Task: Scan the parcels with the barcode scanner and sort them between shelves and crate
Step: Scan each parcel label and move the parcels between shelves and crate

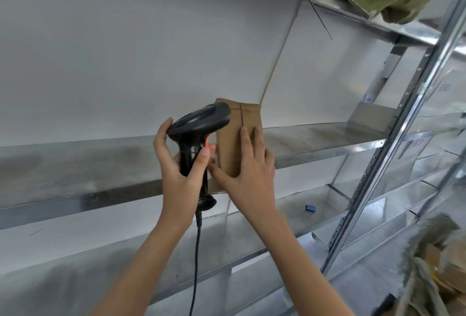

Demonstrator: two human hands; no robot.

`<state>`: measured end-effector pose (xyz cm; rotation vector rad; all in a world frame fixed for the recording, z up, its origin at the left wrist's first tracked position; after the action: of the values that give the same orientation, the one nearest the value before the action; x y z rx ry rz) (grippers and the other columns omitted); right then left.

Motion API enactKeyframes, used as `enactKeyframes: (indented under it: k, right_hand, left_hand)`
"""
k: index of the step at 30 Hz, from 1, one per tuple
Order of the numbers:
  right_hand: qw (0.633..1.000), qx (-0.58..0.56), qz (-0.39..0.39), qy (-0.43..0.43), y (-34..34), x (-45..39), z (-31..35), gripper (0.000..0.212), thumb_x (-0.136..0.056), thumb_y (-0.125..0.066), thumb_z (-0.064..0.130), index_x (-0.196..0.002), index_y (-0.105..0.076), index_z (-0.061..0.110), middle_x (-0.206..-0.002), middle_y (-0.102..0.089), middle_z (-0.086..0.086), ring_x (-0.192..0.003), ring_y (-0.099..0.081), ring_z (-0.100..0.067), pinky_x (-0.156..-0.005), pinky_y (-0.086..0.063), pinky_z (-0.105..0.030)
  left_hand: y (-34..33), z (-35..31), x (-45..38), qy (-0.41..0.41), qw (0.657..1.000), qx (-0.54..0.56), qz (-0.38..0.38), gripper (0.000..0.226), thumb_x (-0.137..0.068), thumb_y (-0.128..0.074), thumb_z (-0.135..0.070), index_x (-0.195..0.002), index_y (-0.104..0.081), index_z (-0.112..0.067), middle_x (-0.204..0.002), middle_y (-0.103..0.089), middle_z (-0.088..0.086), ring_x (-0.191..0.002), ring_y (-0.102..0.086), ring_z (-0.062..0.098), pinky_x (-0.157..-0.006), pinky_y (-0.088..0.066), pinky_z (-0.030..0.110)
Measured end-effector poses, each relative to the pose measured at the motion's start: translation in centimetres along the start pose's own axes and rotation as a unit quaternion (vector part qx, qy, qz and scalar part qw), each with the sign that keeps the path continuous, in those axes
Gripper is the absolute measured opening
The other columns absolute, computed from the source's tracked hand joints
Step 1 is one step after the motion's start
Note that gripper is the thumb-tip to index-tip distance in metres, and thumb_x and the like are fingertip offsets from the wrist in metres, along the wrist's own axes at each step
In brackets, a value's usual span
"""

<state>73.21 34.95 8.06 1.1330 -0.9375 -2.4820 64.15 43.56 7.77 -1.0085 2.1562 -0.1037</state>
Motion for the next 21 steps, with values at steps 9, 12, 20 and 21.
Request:
enactKeyframes:
  k: [9,12,20,21]
  right_hand:
    - [0.938,-0.322,-0.099,-0.078,-0.1,1.9,-3.0,0.08,-0.077,-0.063,0.051,-0.151,-0.036,0.04,-0.158,-0.027,0.025,-0.139,-0.031,0.007,-0.116,-0.038,-0.039]
    - [0.922,-0.361,-0.115,-0.08,-0.5,3.0,-3.8,0.081,-0.076,-0.065,0.052,-0.151,-0.036,0.041,-0.157,-0.029,0.024,-0.142,-0.031,0.004,-0.115,-0.04,-0.043]
    - [0.91,-0.365,-0.161,-0.114,1.1,7.2,-7.9,0.073,-0.076,-0.065,0.049,-0.143,-0.039,0.056,-0.155,-0.038,0.015,-0.141,-0.042,-0.015,-0.108,-0.047,-0.05]
    - [0.913,-0.355,-0.165,-0.118,1.7,7.6,-8.6,0.074,-0.075,-0.065,0.05,-0.144,-0.039,0.054,-0.155,-0.038,0.016,-0.14,-0.042,-0.014,-0.108,-0.047,-0.049]
  left_hand:
    - [2.1,2.2,-0.3,0.096,0.994,0.0,-0.055,0.067,-0.099,-0.06,-0.008,-0.146,-0.025,-0.041,-0.113,-0.074,0.007,-0.109,-0.07,0.018,-0.108,-0.047,0.05]
    - [1.8,2.2,0.2,0.1,0.995,-0.007,-0.021,0.066,-0.097,-0.06,-0.011,-0.144,-0.026,-0.041,-0.103,-0.077,-0.002,-0.111,-0.069,0.019,-0.111,-0.044,0.05]
    - [-0.1,3.2,3.2,0.097,0.993,-0.005,0.064,0.07,-0.086,-0.064,-0.022,-0.144,-0.029,-0.039,-0.119,-0.072,-0.006,-0.109,-0.071,0.015,-0.101,-0.052,0.028]
    - [-0.4,3.4,3.5,0.09,0.992,-0.018,0.087,0.069,-0.086,-0.065,-0.022,-0.142,-0.029,-0.041,-0.12,-0.071,-0.013,-0.11,-0.07,0.013,-0.101,-0.051,0.025]
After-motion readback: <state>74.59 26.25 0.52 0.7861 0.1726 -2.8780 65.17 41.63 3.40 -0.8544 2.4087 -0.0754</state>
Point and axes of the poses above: each hand's wrist, its own x-axis away from the middle knuckle, its own y-axis out of the back of the hand, z = x × y, the point moved 2 cm from there along -x, towards the middle knuckle
